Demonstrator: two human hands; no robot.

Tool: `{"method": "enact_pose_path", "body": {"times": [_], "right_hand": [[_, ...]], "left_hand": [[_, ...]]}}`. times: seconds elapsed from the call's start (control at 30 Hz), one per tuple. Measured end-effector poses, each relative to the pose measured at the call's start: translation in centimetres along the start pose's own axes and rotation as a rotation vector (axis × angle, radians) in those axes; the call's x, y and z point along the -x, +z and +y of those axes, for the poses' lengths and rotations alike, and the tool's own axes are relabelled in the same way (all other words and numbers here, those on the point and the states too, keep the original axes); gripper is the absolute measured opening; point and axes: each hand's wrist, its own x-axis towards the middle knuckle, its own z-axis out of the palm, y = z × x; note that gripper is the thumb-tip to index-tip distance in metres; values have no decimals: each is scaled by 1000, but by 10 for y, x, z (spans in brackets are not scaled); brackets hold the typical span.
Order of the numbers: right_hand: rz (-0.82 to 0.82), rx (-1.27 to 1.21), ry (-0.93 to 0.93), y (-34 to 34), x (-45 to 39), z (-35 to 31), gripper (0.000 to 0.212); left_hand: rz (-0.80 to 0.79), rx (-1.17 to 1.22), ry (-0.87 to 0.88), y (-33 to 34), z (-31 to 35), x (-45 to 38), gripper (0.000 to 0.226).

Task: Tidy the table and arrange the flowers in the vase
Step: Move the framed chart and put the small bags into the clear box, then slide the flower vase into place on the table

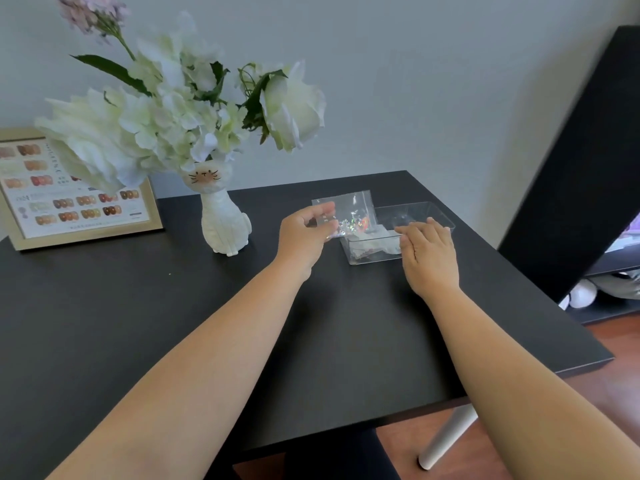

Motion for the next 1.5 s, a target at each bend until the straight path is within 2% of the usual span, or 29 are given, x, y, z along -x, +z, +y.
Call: {"method": "enact_pose_path", "body": {"times": [0.13,0.4,0.5,0.7,0.8,0.93,1.13,1.23,1.37,1.5], "right_hand": [[4,-10,3,-2,0,-1,32],[18,-46,23,-2,1,-1,30],[57,-139,54,-1,0,0,20],[99,-121,56,-2,1,1,18],[121,-75,74,-2,1,0,17],[132,-25,92,-3,2,1,19],[121,-40,115,-4,3,1,25],[137,-40,-2,-6,6,-7,25],[159,-63,-246,-2,11,-31,23],[128,-161,-506,7,12,-78,16]], "left_hand": [[21,-34,9,20,2,-15,33],[-157,-443,138,54,10,-22,42],[-144,-579,144,51,6,-19,46],[-126,-771,225,34,-1,-10,30],[-179,-885,291,29,-7,-8,25],[-265,-943,312,27,-11,-6,27],[-253,-910,369,5,-13,3,30],[-212,-832,383,-23,-16,11,30],[-140,-629,322,-66,-23,28,23],[31,-567,246,-113,-31,41,17]]}}
